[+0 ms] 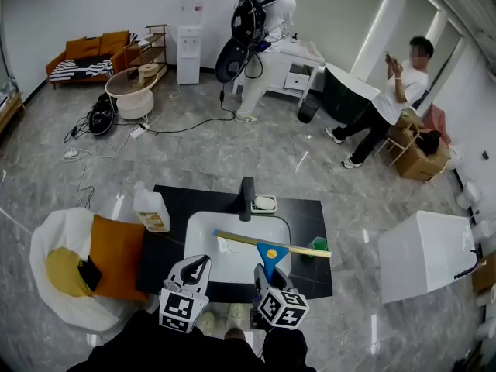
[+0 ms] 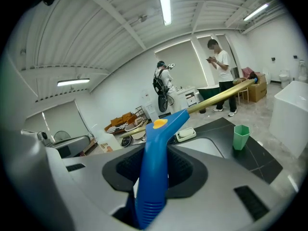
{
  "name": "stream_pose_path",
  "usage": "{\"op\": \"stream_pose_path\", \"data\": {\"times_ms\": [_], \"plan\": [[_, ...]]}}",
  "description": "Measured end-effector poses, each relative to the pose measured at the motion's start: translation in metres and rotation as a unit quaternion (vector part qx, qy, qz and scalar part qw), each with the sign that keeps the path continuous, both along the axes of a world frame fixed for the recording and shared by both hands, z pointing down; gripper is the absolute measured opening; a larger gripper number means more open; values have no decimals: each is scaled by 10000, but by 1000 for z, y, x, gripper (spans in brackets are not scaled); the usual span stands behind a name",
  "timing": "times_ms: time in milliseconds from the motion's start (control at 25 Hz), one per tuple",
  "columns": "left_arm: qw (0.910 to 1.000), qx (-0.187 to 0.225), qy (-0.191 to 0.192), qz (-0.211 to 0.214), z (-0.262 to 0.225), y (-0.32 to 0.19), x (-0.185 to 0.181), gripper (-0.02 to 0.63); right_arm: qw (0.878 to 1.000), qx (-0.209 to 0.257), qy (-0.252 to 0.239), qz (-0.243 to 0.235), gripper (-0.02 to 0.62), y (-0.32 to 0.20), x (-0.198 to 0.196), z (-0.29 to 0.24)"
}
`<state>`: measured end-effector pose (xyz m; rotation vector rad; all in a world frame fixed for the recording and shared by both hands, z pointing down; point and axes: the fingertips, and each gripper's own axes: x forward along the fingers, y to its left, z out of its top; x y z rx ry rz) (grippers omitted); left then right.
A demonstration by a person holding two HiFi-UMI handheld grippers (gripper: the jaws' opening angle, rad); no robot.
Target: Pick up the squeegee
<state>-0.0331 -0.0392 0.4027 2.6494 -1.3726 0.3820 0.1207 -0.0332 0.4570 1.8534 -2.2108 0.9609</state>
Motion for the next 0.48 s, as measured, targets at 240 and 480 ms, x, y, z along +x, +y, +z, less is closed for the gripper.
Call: {"op": "stream_pose_path", "data": {"times_ms": [240,480], "plan": [[9996,53,-32,278,-6,28,3,26,9994,219,99,251,138,38,7,-20],[9987,100,-37,499,-11,48,9,26,9980,378,181,470,138,71,15,-34]]}}
